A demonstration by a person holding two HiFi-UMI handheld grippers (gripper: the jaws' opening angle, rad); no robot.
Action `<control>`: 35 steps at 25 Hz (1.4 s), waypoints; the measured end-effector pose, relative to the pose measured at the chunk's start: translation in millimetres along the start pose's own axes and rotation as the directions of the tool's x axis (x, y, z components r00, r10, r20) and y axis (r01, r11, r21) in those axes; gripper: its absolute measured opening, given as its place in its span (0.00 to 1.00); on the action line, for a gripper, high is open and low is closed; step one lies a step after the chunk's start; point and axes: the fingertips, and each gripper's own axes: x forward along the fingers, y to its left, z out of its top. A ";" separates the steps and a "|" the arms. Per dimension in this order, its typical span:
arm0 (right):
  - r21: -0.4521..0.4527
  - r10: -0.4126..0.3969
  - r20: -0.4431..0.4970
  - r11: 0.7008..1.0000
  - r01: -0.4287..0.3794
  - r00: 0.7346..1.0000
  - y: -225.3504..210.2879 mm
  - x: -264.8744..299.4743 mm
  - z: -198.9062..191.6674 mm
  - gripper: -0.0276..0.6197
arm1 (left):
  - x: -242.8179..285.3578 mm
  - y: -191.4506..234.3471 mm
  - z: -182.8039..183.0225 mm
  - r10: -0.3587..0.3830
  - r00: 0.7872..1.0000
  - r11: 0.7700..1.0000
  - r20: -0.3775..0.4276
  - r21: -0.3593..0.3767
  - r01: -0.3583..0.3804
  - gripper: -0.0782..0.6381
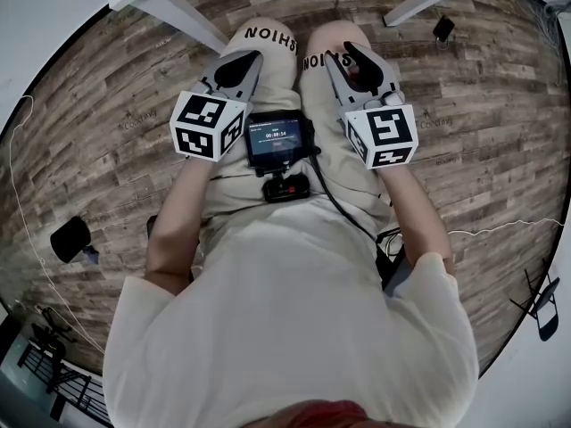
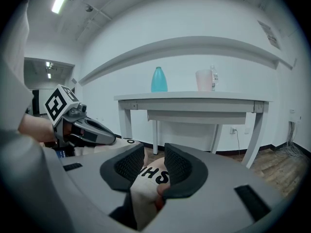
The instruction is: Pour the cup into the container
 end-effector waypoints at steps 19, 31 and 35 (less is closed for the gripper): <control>-0.025 0.009 0.004 1.000 -0.009 1.000 44.4 -28.0 -5.2 0.25 | -43.6 -17.6 -20.5 -0.031 0.999 0.999 0.022 -0.035 0.031 0.12; -0.067 0.000 -0.006 0.998 0.000 1.000 76.2 -58.3 -18.2 0.25 | -73.2 -48.0 -42.9 -0.031 1.000 0.999 -0.003 0.031 0.031 0.12; -0.068 0.003 -0.004 0.998 -0.003 1.000 83.9 -65.1 -20.3 0.25 | -79.8 -52.5 -48.2 -0.032 0.999 0.999 -0.004 0.029 0.032 0.12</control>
